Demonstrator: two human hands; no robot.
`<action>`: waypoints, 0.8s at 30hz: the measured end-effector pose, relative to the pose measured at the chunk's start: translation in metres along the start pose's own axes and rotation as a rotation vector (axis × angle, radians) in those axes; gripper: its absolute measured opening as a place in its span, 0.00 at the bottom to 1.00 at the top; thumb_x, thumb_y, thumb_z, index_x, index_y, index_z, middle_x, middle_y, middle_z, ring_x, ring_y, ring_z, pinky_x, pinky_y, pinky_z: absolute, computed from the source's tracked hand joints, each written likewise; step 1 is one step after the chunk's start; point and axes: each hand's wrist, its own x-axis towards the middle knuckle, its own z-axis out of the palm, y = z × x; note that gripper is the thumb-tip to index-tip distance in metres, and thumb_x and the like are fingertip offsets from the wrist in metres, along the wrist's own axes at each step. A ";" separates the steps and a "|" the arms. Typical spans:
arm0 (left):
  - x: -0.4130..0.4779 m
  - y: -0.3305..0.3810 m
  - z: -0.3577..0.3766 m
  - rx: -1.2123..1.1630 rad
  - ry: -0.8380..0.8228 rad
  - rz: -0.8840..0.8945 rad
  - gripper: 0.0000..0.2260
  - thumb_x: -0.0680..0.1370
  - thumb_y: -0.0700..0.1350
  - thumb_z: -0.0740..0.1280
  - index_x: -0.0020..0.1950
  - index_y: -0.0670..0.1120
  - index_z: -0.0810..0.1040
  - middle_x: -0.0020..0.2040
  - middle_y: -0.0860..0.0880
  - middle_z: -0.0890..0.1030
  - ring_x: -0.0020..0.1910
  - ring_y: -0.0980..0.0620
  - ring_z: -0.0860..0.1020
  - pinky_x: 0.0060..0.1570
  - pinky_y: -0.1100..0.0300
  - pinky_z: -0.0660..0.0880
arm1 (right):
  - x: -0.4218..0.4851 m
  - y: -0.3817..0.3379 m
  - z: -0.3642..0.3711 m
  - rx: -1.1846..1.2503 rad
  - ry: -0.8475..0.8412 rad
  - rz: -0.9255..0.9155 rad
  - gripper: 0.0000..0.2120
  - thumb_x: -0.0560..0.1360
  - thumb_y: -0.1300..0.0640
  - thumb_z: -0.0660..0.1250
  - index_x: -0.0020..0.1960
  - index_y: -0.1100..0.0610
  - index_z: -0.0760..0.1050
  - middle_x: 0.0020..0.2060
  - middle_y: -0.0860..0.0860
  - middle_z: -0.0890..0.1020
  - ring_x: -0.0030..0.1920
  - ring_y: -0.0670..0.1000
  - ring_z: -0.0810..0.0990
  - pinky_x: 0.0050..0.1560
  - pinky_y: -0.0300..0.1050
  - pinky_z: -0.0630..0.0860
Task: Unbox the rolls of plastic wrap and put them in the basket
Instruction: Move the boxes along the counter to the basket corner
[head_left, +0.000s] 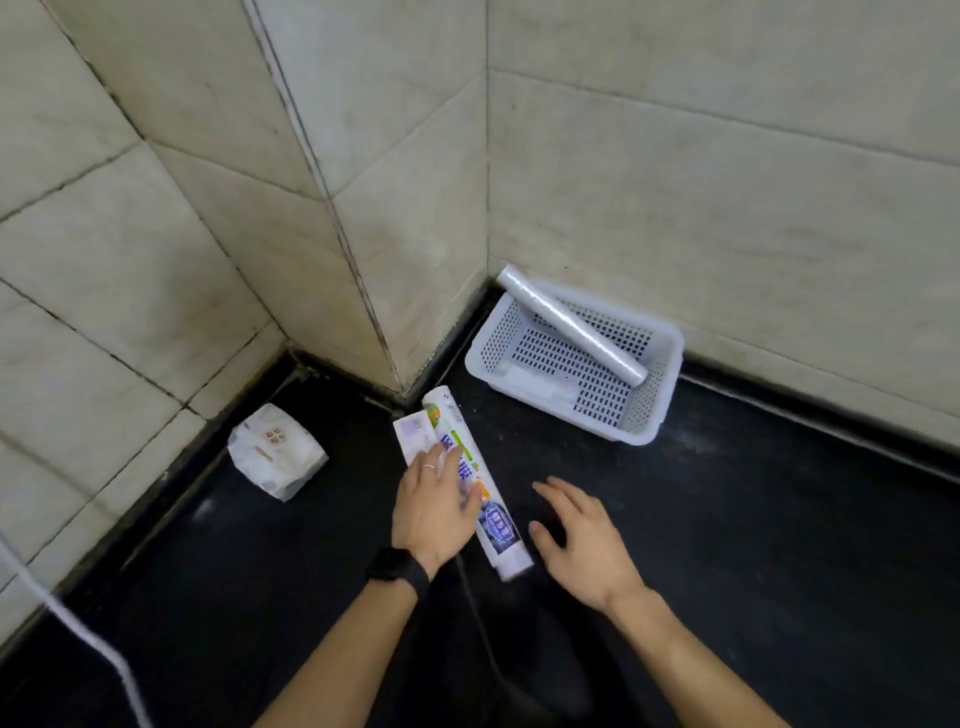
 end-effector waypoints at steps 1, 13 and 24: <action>-0.005 0.014 0.001 0.053 -0.010 0.069 0.28 0.80 0.59 0.58 0.78 0.52 0.61 0.79 0.47 0.61 0.78 0.46 0.56 0.76 0.51 0.55 | -0.014 0.007 -0.014 -0.009 0.055 -0.002 0.24 0.79 0.47 0.66 0.75 0.48 0.70 0.75 0.47 0.68 0.73 0.52 0.66 0.71 0.36 0.58; -0.106 0.274 0.082 0.213 -0.167 0.697 0.23 0.80 0.60 0.54 0.73 0.55 0.68 0.76 0.51 0.66 0.78 0.46 0.56 0.76 0.48 0.53 | -0.258 0.173 -0.147 -0.066 0.536 0.400 0.19 0.80 0.47 0.66 0.70 0.47 0.75 0.71 0.45 0.74 0.74 0.52 0.65 0.73 0.48 0.67; -0.275 0.492 0.194 0.274 -0.340 1.009 0.23 0.81 0.59 0.55 0.75 0.55 0.66 0.76 0.51 0.66 0.77 0.47 0.59 0.76 0.51 0.56 | -0.500 0.326 -0.194 -0.016 0.728 0.846 0.21 0.80 0.46 0.64 0.72 0.48 0.74 0.71 0.48 0.75 0.74 0.55 0.66 0.75 0.49 0.63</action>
